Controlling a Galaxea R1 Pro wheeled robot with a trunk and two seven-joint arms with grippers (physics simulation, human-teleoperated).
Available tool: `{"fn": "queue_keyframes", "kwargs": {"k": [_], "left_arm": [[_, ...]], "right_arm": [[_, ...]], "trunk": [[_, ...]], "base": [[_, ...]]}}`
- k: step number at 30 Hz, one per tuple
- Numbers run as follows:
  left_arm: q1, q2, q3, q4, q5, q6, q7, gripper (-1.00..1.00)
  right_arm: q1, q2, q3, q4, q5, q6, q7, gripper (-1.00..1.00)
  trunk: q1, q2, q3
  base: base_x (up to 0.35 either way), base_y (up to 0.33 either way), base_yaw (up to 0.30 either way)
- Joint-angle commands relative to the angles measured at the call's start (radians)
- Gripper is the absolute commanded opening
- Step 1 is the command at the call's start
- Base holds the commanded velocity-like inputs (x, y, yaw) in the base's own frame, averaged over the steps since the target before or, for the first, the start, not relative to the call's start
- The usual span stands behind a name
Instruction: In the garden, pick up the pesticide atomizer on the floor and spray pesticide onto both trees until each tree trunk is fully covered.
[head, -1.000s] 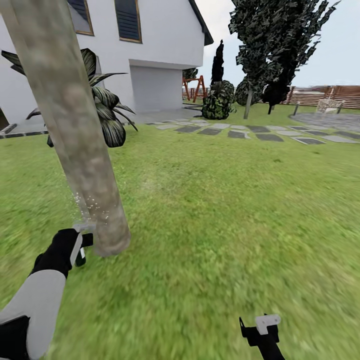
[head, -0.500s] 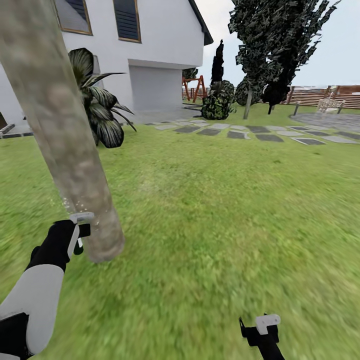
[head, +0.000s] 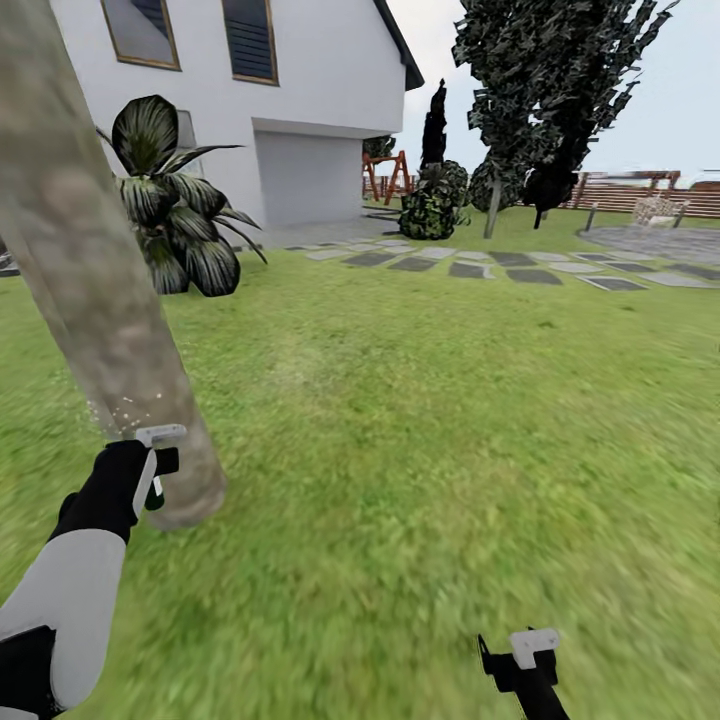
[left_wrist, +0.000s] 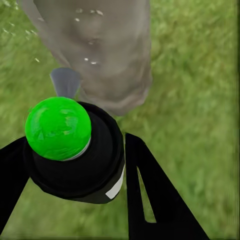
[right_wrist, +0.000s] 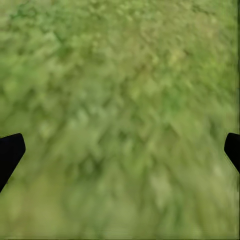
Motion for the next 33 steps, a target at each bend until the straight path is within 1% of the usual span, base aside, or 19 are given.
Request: {"fn": "queue_keyframes", "kwargs": {"k": [1, 4, 9, 10, 11, 13, 17, 22, 24, 27, 29, 31, 33], "left_arm": [[-0.001, 0.000, 0.001, 0.001, -0.007, 0.005, -0.001, -1.00], [-0.001, 0.000, 0.002, 0.002, -0.008, 0.005, 0.000, -1.00], [0.001, 0.005, 0.008, 0.008, -0.009, 0.005, 0.002, -1.00], [0.002, 0.010, 0.011, 0.009, -0.009, 0.005, 0.003, -1.00], [0.004, 0.022, 0.012, 0.010, -0.008, 0.004, 0.002, -1.00], [0.005, 0.028, 0.009, 0.012, -0.007, 0.004, 0.002, -1.00], [0.004, 0.018, 0.006, 0.014, -0.006, 0.002, 0.004, -1.00], [0.005, 0.019, 0.007, 0.015, -0.004, 0.002, 0.003, -1.00], [0.005, 0.026, 0.011, 0.016, -0.005, 0.002, 0.003, -1.00], [0.013, 0.053, 0.017, 0.024, -0.007, 0.002, 0.003, -1.00], [0.020, 0.061, 0.017, 0.025, -0.007, 0.002, 0.004, -1.00], [0.040, 0.063, 0.016, 0.028, -0.006, 0.000, 0.005, -1.00], [0.044, 0.055, 0.012, 0.029, -0.003, -0.001, 0.008, -1.00]], "right_arm": [[-0.001, 0.000, 0.007, 0.000, 0.009, 0.000, -0.010, 1.00], [-0.001, 0.000, 0.007, 0.000, 0.009, 0.000, -0.010, 1.00], [-0.001, 0.000, 0.007, 0.001, 0.009, 0.000, -0.010, 1.00], [-0.001, 0.000, 0.007, 0.001, 0.009, 0.000, -0.010, 1.00], [-0.001, 0.000, 0.007, 0.001, 0.009, 0.000, -0.010, 1.00], [-0.001, 0.000, 0.007, 0.000, 0.009, 0.000, -0.010, 1.00], [-0.001, 0.000, 0.007, 0.001, 0.009, 0.000, -0.010, 1.00], [-0.001, 0.000, 0.007, 0.000, 0.009, 0.000, -0.010, 1.00], [-0.001, 0.000, 0.007, 0.001, 0.009, 0.000, -0.010, 1.00], [-0.001, 0.000, 0.007, 0.000, 0.009, 0.000, -0.010, 1.00], [-0.001, 0.000, 0.007, 0.001, 0.009, 0.000, -0.010, 1.00], [-0.001, 0.000, 0.007, 0.001, 0.009, 0.000, -0.010, 1.00], [-0.001, 0.000, 0.007, 0.000, 0.009, 0.000, -0.010, 1.00]], "trunk": [[0.000, 0.000, -0.001], [0.000, 0.000, -0.001], [0.000, 0.000, -0.001], [0.000, 0.000, -0.001], [0.000, 0.000, -0.001], [0.000, 0.000, -0.001], [0.000, 0.000, -0.001], [0.000, 0.000, -0.001], [0.000, 0.000, -0.001], [0.000, 0.000, -0.001], [0.000, 0.000, -0.001], [0.000, 0.000, -0.001], [0.000, 0.000, -0.001]], "base": [[0.000, -0.274, 0.013], [0.000, -0.274, 0.092], [0.012, -0.274, 0.249], [0.074, -0.274, 0.276], [0.088, -0.274, 0.277], [0.092, -0.274, 0.277], [0.120, -0.267, 0.123], [0.201, -0.228, 0.007], [0.213, -0.220, 0.000], [0.214, -0.220, 0.056], [0.214, -0.220, 0.203], [0.214, -0.220, 0.258], [0.214, -0.220, 0.275]]}}
